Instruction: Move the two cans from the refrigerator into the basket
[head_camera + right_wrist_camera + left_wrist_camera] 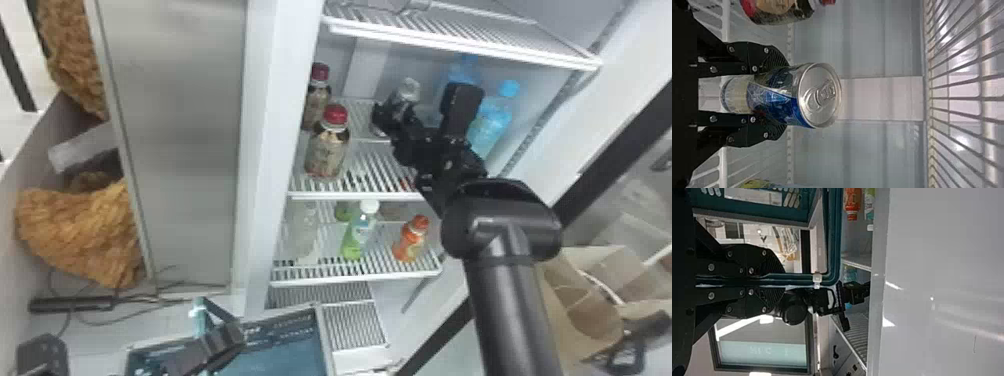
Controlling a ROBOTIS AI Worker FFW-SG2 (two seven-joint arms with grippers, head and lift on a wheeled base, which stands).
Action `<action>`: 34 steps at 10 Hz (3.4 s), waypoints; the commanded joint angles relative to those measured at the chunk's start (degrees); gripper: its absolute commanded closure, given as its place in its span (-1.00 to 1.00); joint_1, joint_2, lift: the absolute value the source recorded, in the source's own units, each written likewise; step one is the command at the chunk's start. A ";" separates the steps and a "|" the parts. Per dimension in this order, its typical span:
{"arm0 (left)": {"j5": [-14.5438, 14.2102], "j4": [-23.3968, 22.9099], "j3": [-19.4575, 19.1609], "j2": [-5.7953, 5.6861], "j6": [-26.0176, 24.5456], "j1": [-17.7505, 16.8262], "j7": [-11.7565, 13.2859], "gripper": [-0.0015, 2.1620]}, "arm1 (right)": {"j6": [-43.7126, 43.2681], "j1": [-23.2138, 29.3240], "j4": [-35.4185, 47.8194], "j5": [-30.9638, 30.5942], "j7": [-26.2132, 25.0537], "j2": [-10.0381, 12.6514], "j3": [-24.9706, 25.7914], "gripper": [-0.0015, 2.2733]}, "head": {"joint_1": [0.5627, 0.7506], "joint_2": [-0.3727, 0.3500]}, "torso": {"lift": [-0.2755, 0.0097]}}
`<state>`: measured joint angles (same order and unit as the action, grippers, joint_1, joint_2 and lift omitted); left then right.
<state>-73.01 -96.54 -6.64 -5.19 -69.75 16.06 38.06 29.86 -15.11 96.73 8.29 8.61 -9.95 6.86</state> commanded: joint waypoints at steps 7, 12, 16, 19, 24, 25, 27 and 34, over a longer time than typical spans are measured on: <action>-0.23 0.00 0.13 -0.17 0.00 0.53 0.17 0.10 | 10.21 16.51 24.84 6.22 0.00 -3.32 0.68 0.12 | 0.41 -0.81 | 0.72; -0.23 0.00 0.36 -0.26 -0.14 0.81 0.17 0.10 | 16.26 27.76 39.60 6.79 0.00 -4.37 6.63 0.12 | 0.41 -0.91 | 0.72; -0.23 0.00 0.36 -0.26 -0.14 0.95 0.17 0.10 | 21.04 38.16 51.84 10.33 0.09 -4.37 9.14 0.12 | 0.41 -0.94 | 0.72; -0.23 0.00 0.47 -0.26 -0.14 1.09 0.17 0.10 | 23.01 45.48 58.59 13.07 0.09 -3.58 9.25 0.12 | 0.41 -0.94 | 0.72; -0.23 0.00 0.70 -0.17 -0.14 1.09 0.08 0.10 | 28.92 54.76 65.34 15.25 1.94 -0.68 9.83 0.12 | 0.41 -0.90 | 0.72; -0.23 0.00 0.70 -0.17 0.00 1.09 0.08 0.10 | 30.32 55.04 64.49 15.13 3.69 -0.42 9.37 0.12 | 0.41 -0.89 | 0.72; -0.23 0.00 0.82 -0.17 -0.14 1.09 0.08 0.10 | 31.31 55.18 63.37 16.39 4.75 -0.33 6.28 0.12 | 0.41 -0.86 | 0.72; -0.23 0.00 0.59 0.01 -0.14 1.51 0.00 0.10 | 46.21 50.54 56.19 18.22 13.80 0.02 1.03 0.12 | 0.41 -0.52 | 0.72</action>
<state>-73.24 -96.54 -6.09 -5.18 -69.89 17.57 38.07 75.13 36.11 153.54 26.82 22.39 -9.89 8.30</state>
